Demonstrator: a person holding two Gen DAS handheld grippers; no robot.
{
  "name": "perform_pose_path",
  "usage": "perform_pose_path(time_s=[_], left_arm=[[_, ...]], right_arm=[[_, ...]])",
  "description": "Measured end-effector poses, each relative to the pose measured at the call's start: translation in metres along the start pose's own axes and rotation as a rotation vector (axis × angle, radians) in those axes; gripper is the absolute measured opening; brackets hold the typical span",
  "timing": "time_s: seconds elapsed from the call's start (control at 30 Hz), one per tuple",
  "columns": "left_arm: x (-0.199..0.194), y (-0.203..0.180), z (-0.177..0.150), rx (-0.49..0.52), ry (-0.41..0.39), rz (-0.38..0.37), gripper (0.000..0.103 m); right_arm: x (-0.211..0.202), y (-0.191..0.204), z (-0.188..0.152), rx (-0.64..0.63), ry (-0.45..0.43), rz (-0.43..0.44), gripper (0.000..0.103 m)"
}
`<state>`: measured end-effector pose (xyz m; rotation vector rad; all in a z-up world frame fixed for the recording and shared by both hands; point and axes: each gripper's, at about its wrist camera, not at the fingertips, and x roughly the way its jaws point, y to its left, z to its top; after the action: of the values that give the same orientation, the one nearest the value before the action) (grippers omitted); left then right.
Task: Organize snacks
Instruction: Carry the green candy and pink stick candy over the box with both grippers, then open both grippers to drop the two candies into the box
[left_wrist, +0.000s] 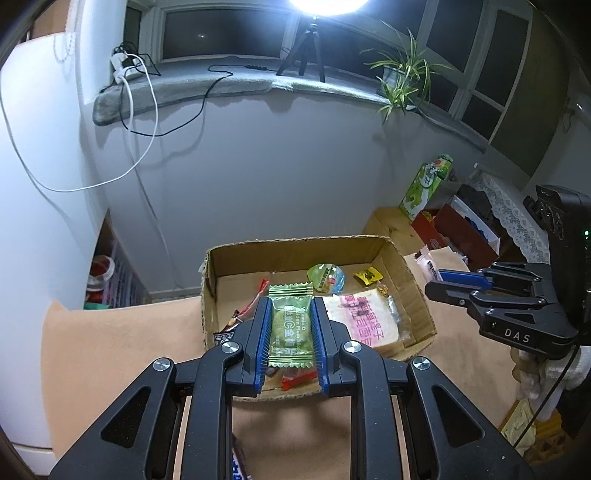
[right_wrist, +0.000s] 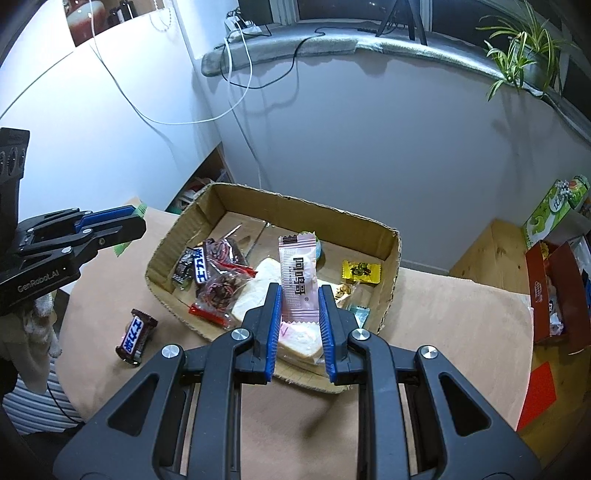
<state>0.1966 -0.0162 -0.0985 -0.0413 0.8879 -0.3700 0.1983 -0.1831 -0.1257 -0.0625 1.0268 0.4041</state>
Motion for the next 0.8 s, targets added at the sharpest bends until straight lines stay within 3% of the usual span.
perform_pose_path(time_s=[0.33,0.7,0.77,0.8], left_arm=[[0.027,-0.008,0.001,0.006,0.054,0.016,0.019],[0.029,-0.009,0.007,0.005,0.047,0.022,0.020],[0.029,-0.009,0.008,0.003,0.048,0.023,0.021],[0.029,-0.009,0.008,0.003,0.049,0.026,0.027]], right_arm=[[0.027,-0.010,0.001,0.021,0.054,0.012,0.021],[0.031,-0.013,0.002,0.027,0.061,0.006,0.021],[0.031,-0.013,0.002,0.026,0.063,0.008,0.033],[0.030,-0.012,0.001,0.021,0.055,0.000,0.050]])
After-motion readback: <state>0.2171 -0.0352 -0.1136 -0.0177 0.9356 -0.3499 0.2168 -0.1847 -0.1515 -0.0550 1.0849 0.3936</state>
